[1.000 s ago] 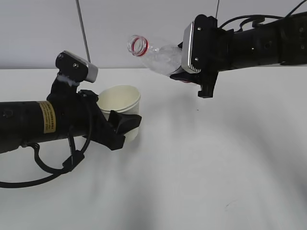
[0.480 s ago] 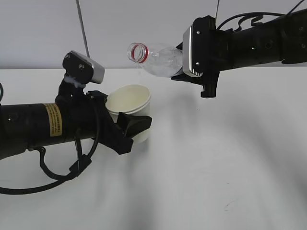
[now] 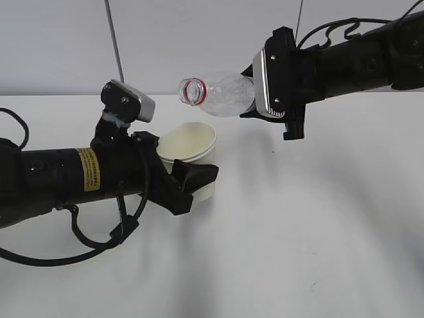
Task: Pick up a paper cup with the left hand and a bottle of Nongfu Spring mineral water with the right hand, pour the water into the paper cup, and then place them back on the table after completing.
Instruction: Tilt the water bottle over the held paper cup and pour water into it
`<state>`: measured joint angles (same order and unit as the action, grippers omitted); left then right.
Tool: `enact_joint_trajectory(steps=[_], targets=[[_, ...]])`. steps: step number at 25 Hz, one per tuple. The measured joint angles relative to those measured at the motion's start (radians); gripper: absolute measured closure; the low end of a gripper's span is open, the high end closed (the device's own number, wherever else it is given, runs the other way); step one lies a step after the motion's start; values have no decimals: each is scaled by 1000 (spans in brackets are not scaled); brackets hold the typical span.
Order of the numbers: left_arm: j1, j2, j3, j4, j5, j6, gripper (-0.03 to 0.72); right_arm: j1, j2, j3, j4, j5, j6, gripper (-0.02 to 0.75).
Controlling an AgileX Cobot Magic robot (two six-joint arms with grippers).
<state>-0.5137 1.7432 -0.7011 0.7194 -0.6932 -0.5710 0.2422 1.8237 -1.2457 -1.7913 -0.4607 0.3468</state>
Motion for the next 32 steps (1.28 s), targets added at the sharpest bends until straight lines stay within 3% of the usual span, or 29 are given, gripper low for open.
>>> enact_joint_trajectory(steps=[10,32], targets=[[0,1,-8,0,57,0,253,0,0,0,-4,-2,-7,290],[0,1,-8,82,32,-1,265,0,0,-18,-6,34,-287,290]])
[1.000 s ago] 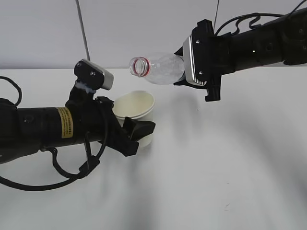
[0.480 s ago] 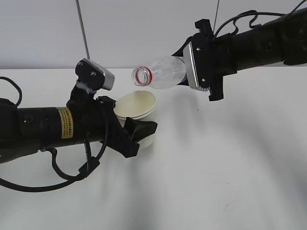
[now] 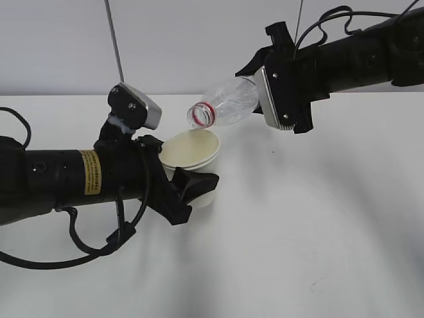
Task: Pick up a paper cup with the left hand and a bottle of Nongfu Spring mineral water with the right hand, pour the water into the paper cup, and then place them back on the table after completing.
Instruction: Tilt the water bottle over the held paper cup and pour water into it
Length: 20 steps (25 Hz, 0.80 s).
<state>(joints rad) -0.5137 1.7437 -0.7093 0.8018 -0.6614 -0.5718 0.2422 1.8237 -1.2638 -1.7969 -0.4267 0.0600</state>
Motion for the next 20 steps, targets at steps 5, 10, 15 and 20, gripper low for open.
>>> enact_joint_trajectory(steps=[5,10,15,20], targets=[[0,0,0,36,-4,0,269,0,0,-24,0,13,0,290],[0,0,0,40,-4,0,270,0,0,-31,0,15,-42,290],[0,0,0,43,-4,0,270,0,0,-31,0,15,-86,290],[0,0,0,45,-20,0,272,0,0,-31,0,15,-112,290]])
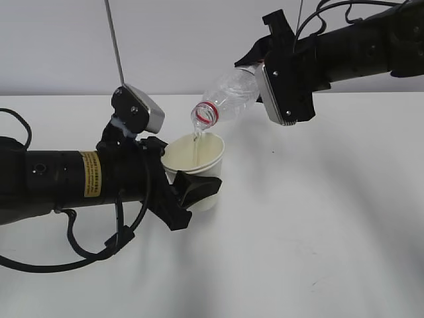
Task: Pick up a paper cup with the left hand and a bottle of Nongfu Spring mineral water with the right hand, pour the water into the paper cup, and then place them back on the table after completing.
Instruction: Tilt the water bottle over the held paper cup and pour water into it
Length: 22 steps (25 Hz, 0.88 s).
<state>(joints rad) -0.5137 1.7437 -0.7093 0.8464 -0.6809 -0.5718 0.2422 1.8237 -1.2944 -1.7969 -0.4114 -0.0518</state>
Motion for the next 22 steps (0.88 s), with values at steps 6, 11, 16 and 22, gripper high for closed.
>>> enact_joint_trajectory(steps=[6,11,16,22], targets=[[0,0,0,10,-22,0,274,0,0,0,0,2,-20,290],[0,0,0,10,-22,0,274,0,0,0,0,2,-47,290],[0,0,0,10,-22,0,274,0,0,0,0,4,-48,290],[0,0,0,12,-22,0,275,0,0,0,0,4,-50,290]])
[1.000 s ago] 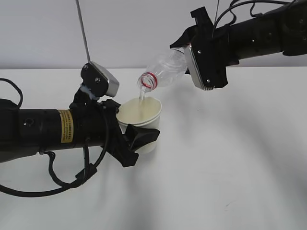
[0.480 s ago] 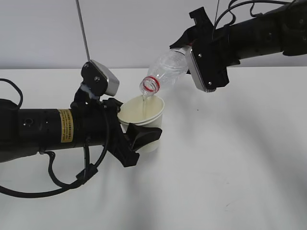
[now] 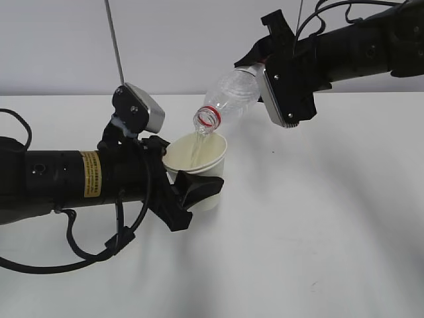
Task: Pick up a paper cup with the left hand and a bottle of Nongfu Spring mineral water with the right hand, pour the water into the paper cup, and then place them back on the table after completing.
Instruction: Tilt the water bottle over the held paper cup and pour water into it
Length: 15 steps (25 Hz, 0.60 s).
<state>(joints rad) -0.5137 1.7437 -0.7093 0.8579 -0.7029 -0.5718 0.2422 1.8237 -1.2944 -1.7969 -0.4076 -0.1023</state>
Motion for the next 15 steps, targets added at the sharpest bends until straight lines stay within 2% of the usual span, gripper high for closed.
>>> enact_joint_trajectory(steps=[15], targets=[[0,0,0,1,0,0,277,0,0,0,0,0,0,290]])
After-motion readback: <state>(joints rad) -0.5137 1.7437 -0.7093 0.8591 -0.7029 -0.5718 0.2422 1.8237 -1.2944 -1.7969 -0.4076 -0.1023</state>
